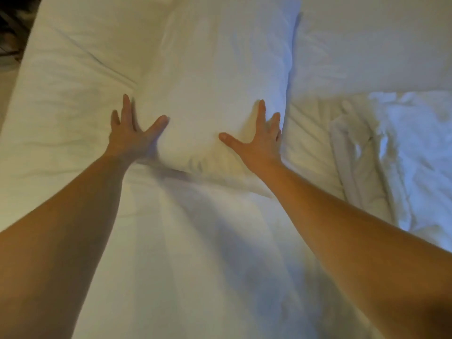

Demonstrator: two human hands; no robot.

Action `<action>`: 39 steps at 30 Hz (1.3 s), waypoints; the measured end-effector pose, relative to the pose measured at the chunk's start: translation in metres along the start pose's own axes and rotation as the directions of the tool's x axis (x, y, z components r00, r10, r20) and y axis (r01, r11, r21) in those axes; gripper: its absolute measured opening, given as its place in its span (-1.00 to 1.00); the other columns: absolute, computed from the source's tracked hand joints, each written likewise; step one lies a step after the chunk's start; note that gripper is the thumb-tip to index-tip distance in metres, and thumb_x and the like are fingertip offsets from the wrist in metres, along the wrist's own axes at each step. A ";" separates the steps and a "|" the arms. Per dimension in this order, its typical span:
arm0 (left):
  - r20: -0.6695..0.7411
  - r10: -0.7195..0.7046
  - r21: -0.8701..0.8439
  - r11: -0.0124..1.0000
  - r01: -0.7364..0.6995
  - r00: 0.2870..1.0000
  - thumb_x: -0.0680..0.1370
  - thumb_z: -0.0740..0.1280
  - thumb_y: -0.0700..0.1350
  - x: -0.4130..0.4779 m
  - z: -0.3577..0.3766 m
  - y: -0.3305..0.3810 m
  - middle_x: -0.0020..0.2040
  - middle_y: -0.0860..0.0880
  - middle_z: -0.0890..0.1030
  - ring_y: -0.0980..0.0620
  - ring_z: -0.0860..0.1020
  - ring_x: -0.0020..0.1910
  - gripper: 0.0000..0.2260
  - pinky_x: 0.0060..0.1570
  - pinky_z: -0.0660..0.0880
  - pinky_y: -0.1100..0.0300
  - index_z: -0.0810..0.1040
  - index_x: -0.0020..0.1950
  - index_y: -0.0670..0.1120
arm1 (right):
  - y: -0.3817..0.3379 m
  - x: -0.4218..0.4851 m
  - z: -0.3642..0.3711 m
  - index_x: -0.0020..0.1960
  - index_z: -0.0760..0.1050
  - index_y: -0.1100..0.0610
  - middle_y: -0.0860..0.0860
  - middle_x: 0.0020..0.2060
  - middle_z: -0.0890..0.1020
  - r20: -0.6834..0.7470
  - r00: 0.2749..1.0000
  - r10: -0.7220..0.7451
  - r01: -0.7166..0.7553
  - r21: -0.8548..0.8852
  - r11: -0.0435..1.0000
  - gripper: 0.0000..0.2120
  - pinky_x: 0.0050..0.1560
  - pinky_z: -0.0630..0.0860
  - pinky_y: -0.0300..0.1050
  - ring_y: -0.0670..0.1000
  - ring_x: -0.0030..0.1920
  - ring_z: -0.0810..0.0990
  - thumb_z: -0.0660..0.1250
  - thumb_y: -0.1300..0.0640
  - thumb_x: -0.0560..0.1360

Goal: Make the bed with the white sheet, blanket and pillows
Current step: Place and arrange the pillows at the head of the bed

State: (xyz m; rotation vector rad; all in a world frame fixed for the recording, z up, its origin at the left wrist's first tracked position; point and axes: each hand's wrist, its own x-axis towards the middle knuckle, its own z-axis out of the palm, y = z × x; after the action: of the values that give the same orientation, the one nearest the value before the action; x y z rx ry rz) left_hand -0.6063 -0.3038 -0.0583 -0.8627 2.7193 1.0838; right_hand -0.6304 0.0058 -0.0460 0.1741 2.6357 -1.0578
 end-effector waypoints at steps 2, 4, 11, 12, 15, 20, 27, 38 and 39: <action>0.027 0.038 0.003 0.999 -0.038 0.999 0.36 0.31 0.57 0.002 0.012 -0.005 0.33 -0.18 0.51 -0.13 0.51 0.30 0.06 0.20 0.47 -0.02 -0.07 0.67 0.14 | 0.009 0.007 0.007 0.56 -0.32 -0.34 0.02 0.62 -0.29 0.019 1.000 0.004 -0.004 0.024 1.000 0.16 0.53 0.00 0.28 0.17 0.62 -0.21 0.37 -0.56 0.26; -0.011 0.054 0.090 0.995 -0.052 0.999 0.37 0.24 0.58 -0.004 0.021 -0.005 0.18 -0.23 0.57 -0.24 0.57 0.13 0.00 0.07 0.52 -0.07 0.01 0.67 0.15 | 0.016 0.012 0.012 0.57 -0.28 -0.36 0.07 0.62 -0.25 -0.012 1.000 0.002 -0.001 0.028 1.000 0.15 0.55 0.00 0.23 0.18 0.63 -0.17 0.40 -0.54 0.26; -0.146 0.120 0.248 0.965 -0.081 0.982 0.59 0.15 0.35 -0.038 0.011 0.024 0.09 -0.26 0.54 -0.37 0.55 0.10 -0.52 0.10 0.53 -0.15 0.54 0.39 0.16 | 0.003 0.012 -0.021 0.62 -0.09 -0.26 0.19 0.61 0.05 0.013 1.000 0.017 -0.017 -0.005 1.000 0.06 0.56 0.08 0.18 0.17 0.61 0.08 0.47 -0.41 0.33; -0.170 0.128 0.255 0.964 -0.082 0.977 0.64 0.15 0.28 -0.046 0.009 0.031 0.11 -0.28 0.53 -0.38 0.54 0.10 -0.57 0.10 0.51 -0.14 0.60 0.31 0.07 | -0.002 0.009 -0.027 0.63 -0.05 -0.21 0.22 0.59 0.11 0.014 1.000 -0.005 0.005 -0.037 0.999 0.03 0.56 0.09 0.17 0.15 0.60 0.09 0.47 -0.38 0.36; -0.246 0.189 0.175 0.973 -0.149 0.951 0.69 0.15 0.16 -0.079 -0.004 0.054 0.07 -0.26 0.58 -0.35 0.56 0.05 -0.63 0.03 0.49 -0.09 0.67 0.19 -0.01 | -0.016 -0.010 -0.050 0.63 0.07 -0.13 0.23 0.54 0.25 0.024 0.999 -0.041 0.044 -0.125 0.991 -0.05 0.53 0.16 0.15 0.17 0.56 0.19 0.45 -0.35 0.40; -0.310 0.231 0.052 0.973 -0.226 0.922 0.70 0.17 0.10 -0.155 -0.030 0.083 -0.01 -0.23 0.64 -0.32 0.59 -0.05 -0.63 -0.05 0.52 -0.09 0.69 0.08 -0.07 | -0.024 -0.066 -0.099 0.63 0.12 -0.04 0.20 0.52 0.31 0.078 0.996 -0.054 0.069 -0.209 0.975 -0.06 0.50 0.12 0.12 0.15 0.56 0.22 0.41 -0.37 0.41; -0.234 0.177 -0.046 0.980 -0.192 0.956 0.65 0.10 0.20 -0.303 -0.048 0.082 -0.06 -0.11 0.67 -0.19 0.62 -0.06 -0.56 -0.12 0.54 -0.03 0.67 -0.03 -0.02 | 0.004 -0.180 -0.175 0.63 0.12 -0.04 0.15 0.55 0.29 0.113 0.989 -0.099 0.132 -0.342 0.930 -0.07 0.51 0.11 0.06 0.10 0.58 0.19 0.36 -0.41 0.42; 0.028 -0.142 -0.049 0.988 0.143 0.989 0.69 0.08 0.24 -0.507 -0.016 0.019 0.49 -0.09 0.47 -0.08 0.36 0.51 -0.53 0.41 0.40 -0.06 0.62 0.37 0.03 | 0.114 -0.353 -0.174 0.62 0.00 -0.23 0.02 0.61 0.14 0.270 0.961 0.067 0.033 -0.348 0.937 -0.03 0.49 0.23 0.13 0.21 0.54 0.19 0.27 -0.54 0.35; 0.046 -0.163 -0.053 0.985 0.165 0.986 0.69 0.08 0.24 -0.522 -0.014 0.015 0.51 -0.10 0.45 -0.07 0.34 0.52 -0.52 0.42 0.40 -0.06 0.61 0.38 0.03 | 0.125 -0.367 -0.174 0.62 -0.01 -0.23 0.01 0.61 0.13 0.281 0.958 0.061 0.039 -0.337 0.941 -0.06 0.49 0.23 0.12 0.20 0.55 0.19 0.29 -0.50 0.38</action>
State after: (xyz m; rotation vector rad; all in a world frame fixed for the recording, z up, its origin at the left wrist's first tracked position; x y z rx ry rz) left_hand -0.1755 -0.0583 0.1072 -1.0397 2.5428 1.1362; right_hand -0.2937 0.2150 0.1071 -0.0390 2.4927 -0.5558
